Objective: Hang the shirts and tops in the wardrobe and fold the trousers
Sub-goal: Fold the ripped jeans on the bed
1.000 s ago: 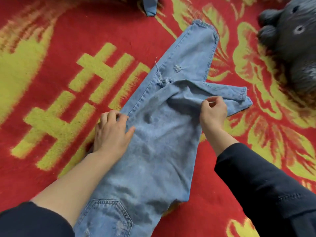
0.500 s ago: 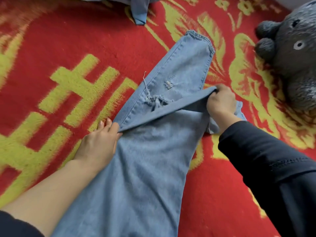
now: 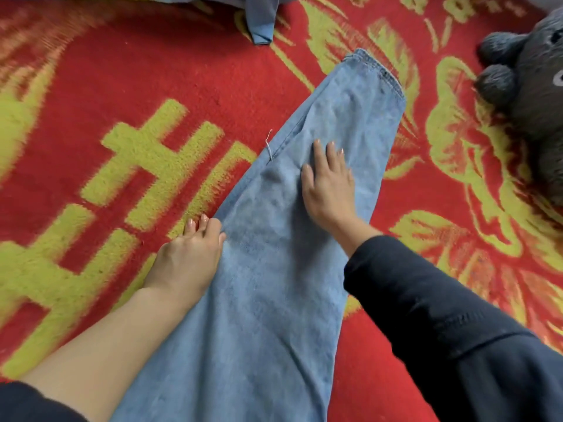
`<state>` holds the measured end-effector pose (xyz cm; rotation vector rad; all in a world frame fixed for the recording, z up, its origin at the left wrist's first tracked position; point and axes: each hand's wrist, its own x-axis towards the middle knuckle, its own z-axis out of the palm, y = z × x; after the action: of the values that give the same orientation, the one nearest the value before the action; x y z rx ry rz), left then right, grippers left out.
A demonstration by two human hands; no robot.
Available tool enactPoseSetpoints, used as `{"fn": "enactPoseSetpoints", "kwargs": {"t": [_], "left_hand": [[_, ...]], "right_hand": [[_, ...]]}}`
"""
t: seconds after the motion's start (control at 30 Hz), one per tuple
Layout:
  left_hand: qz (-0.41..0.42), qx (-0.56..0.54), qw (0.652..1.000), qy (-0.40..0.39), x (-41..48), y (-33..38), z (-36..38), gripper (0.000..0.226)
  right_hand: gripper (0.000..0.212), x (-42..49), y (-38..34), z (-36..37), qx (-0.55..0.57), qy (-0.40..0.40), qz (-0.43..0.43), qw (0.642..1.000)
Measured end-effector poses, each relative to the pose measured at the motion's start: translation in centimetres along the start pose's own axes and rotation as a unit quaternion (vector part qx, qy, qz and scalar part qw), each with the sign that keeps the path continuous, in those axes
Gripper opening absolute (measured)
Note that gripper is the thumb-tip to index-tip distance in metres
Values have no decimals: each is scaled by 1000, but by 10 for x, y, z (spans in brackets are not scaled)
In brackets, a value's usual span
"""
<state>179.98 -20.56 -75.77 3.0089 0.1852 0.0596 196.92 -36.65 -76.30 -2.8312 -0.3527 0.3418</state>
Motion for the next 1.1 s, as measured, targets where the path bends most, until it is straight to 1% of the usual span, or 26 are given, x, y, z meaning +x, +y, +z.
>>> {"fn": "enactPoseSetpoints", "kwargs": {"t": [0.07,0.13,0.2,0.27,0.33,0.4,0.43,0.5,0.53,0.6,0.63,0.67,0.7,0.73,0.8,0.83,0.87,0.93,0.97,1.0,1.03,1.07,1.1], "left_hand": [[-10,-24,1000,-2,0,-2,5,33],[-19,-49,999,-16,0,-3,5,27],[-55,-90,994,-16,0,-6,3,19],[-117,-137,982,-54,-2,-14,2,23],[-161,-217,958,-92,-10,-18,-3,28],[-176,-306,925,-139,-26,-14,-7,45],[-180,-336,913,-145,-38,-12,-11,52],[-200,-389,890,-131,-63,-15,-14,56],[-204,-402,883,-129,-77,-21,-16,54],[-200,-379,892,-144,-109,-37,-16,49],[-202,-355,898,-161,-125,-46,-15,41],[-205,-336,903,-173,-141,-55,-15,29],[-211,-333,901,-181,-156,-63,-17,23],[-228,-350,889,-188,-169,-70,-20,30],[-294,-416,839,-189,-189,-81,-28,39],[-318,-437,821,-184,-198,-84,-30,39],[-324,-443,816,-181,-206,-87,-31,38],[-313,-432,824,-192,-225,-88,-35,40],[-300,-422,830,-206,-234,-88,-37,40],[-287,-415,835,-221,-244,-87,-40,36],[-277,-411,836,-237,-252,-86,-44,27],[-273,-410,832,-256,-261,-86,-49,17],[-274,-409,825,-277,-271,-86,-54,12]], "right_hand": [[56,-33,-1,9,4,5,-8,1000],[56,-65,-4,15,-1,-22,-20,1000],[54,-100,-9,21,-4,-61,-37,997],[54,-135,-14,25,-6,-98,-49,994],[54,-170,-18,28,3,-122,-45,992],[56,-206,-23,29,30,-145,-26,989],[57,-224,-24,30,45,-154,-16,987],[60,-258,-25,33,76,-136,5,988],[65,-274,-25,35,92,-108,23,990],[70,-305,-25,42,122,-27,89,988],[69,-319,-26,46,134,15,135,982],[68,-332,-29,49,146,50,182,971],[68,-344,-32,51,160,80,226,958],[67,-355,-34,54,177,107,260,943],[58,-374,-40,58,230,127,302,916],[48,-384,-42,62,278,110,323,898],[38,-392,-47,65,336,70,349,872],[23,-411,-59,73,434,-41,381,815],[19,-420,-64,77,459,-80,370,804],[20,-428,-68,81,480,-106,356,795],[21,-434,-72,82,507,-123,343,781],[22,-440,-74,81,541,-132,337,759],[23,-444,-74,80,571,-146,338,734]]}}
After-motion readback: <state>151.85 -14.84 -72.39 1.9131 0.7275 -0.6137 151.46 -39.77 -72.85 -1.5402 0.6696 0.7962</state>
